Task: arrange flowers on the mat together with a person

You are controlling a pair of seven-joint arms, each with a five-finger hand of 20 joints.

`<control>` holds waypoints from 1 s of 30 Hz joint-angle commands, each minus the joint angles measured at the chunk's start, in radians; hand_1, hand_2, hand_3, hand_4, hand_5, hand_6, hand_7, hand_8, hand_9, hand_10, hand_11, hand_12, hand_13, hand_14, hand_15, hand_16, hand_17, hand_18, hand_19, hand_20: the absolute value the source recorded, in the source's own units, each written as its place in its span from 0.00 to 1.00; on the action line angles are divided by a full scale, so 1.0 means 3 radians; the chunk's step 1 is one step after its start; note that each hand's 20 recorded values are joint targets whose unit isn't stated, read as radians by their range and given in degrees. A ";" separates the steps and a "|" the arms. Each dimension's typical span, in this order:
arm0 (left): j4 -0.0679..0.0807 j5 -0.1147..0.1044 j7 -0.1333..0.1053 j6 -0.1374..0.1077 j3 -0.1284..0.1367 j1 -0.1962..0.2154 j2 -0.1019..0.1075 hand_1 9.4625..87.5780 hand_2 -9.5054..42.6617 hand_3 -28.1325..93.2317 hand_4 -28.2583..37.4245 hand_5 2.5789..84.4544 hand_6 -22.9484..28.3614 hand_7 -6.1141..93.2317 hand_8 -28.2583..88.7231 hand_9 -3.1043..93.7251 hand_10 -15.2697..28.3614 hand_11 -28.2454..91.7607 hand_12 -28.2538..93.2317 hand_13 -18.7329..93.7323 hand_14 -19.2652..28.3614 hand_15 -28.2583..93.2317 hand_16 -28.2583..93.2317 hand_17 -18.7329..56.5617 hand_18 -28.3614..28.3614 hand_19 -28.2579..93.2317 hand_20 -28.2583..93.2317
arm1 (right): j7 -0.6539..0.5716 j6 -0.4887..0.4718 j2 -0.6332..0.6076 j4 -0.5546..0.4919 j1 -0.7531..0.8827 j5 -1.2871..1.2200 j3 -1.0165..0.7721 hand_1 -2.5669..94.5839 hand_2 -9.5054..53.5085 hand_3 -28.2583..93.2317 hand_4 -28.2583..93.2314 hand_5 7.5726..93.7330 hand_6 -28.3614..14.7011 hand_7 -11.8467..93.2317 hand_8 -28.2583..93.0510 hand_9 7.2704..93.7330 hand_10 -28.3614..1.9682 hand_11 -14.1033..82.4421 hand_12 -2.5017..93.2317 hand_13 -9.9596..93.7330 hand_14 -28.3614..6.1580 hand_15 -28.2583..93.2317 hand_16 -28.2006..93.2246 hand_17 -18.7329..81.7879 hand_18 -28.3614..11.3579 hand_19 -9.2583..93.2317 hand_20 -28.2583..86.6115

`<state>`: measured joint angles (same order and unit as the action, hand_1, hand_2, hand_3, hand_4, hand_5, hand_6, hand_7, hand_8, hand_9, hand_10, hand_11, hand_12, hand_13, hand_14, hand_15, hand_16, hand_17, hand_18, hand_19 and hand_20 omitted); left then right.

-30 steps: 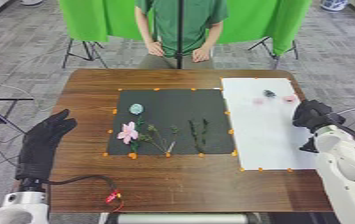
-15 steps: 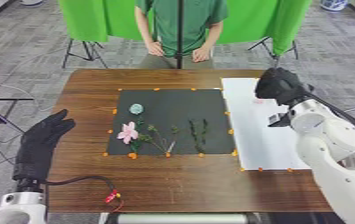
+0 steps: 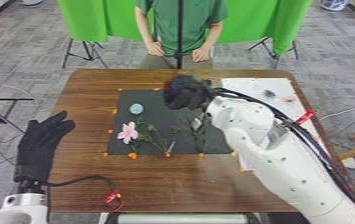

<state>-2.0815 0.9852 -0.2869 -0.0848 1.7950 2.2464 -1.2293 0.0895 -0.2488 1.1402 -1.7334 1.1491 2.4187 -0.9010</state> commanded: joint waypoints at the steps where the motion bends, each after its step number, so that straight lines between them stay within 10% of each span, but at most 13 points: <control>1: 0.0027 -0.0044 0.0005 -0.0050 -0.0034 0.0033 -0.0004 0.06 0.35 0.72 0.00 0.56 0.51 0.20 0.19 0.53 0.68 0.39 0.37 0.48 0.79 0.33 0.29 0.28 0.75 0.30 0.38 | 0.0190 -0.0108 0.0423 0.0124 0.0012 0.0127 0.0109 0.69 0.00 0.66 0.05 0.91 0.73 0.28 0.27 1.00 0.65 0.32 0.27 1.00 0.84 0.81 0.37 0.92 0.41 1.00 0.78; 30: 0.0080 -0.0053 0.0033 -0.0040 -0.0105 -0.0057 0.0025 0.05 0.29 0.75 0.00 0.51 0.53 0.17 0.22 0.47 0.65 0.41 0.36 0.46 0.75 0.32 0.27 0.28 0.74 0.29 0.37 | 0.0627 0.0049 0.0819 0.0661 0.0189 0.1040 -0.0019 0.62 0.00 0.73 0.03 0.83 0.76 0.28 0.24 0.99 0.66 0.19 0.32 1.00 0.85 0.80 0.38 0.90 0.40 1.00 0.80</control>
<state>-2.0657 0.9752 -0.2840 -0.0955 1.7659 2.2215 -1.2214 0.2628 -0.2602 1.3859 -1.5426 1.2045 2.6878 -0.8949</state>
